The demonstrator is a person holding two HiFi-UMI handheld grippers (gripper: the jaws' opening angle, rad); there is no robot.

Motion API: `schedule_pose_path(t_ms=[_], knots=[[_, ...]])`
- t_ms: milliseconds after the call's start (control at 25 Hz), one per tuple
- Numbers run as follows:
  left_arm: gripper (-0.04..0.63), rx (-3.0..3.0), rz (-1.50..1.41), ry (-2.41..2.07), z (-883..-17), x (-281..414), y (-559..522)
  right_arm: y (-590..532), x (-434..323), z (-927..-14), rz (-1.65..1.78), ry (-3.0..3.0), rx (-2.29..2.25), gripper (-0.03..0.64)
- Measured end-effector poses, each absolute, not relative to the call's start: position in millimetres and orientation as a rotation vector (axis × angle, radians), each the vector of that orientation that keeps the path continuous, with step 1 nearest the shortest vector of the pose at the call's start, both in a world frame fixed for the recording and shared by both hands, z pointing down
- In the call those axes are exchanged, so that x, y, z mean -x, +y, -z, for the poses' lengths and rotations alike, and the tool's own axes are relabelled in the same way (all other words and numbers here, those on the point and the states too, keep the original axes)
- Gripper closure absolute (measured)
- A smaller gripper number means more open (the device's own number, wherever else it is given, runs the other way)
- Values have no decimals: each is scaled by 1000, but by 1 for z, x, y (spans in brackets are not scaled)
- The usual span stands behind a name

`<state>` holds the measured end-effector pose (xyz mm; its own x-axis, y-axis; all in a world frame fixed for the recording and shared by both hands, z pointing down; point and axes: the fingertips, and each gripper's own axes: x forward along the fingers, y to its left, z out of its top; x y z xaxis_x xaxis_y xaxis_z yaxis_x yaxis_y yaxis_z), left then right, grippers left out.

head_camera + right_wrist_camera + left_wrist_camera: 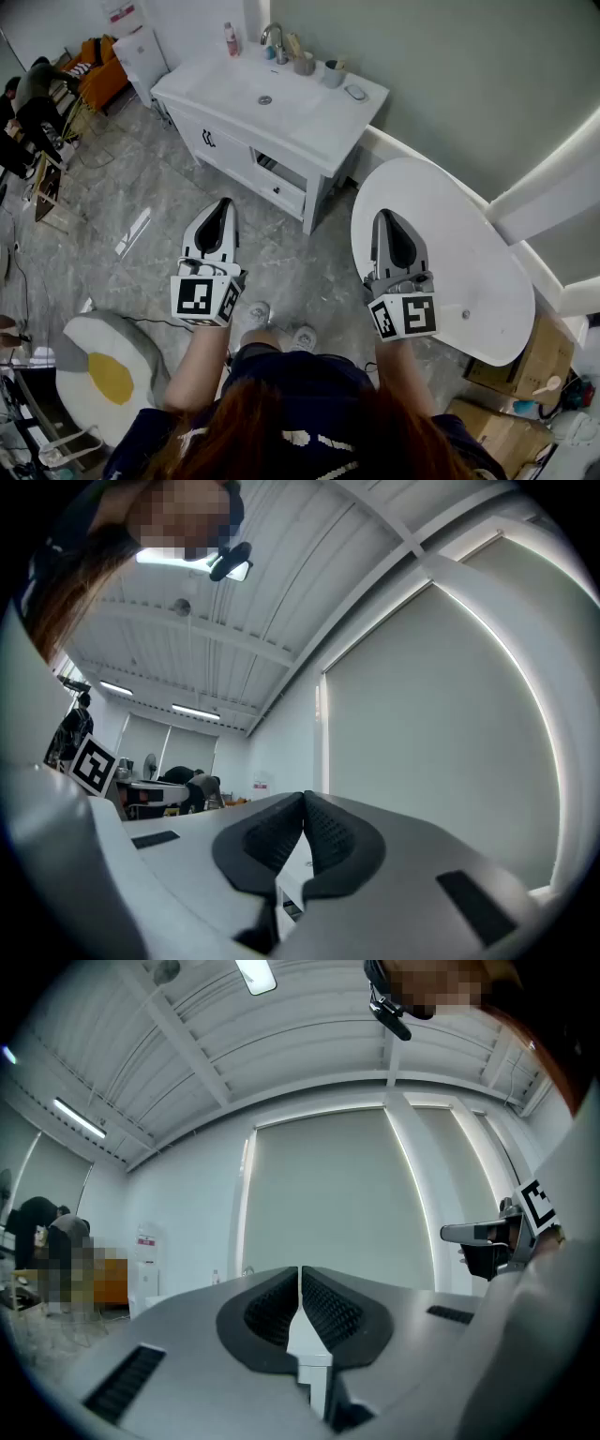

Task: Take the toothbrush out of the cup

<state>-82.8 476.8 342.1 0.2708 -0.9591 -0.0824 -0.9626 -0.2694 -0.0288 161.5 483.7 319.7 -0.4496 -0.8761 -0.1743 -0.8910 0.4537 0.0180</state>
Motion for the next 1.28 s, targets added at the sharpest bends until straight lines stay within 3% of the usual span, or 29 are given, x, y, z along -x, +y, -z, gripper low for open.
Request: schedule_pose_path(t_ms=[800, 1280], knots=[[566, 2442, -71, 1875, -343, 71, 453, 454, -173, -324, -69, 2575, 1479, 601], [566, 2481, -108, 1825, -336, 98, 349, 359, -143, -311, -90, 2545, 1512, 601]])
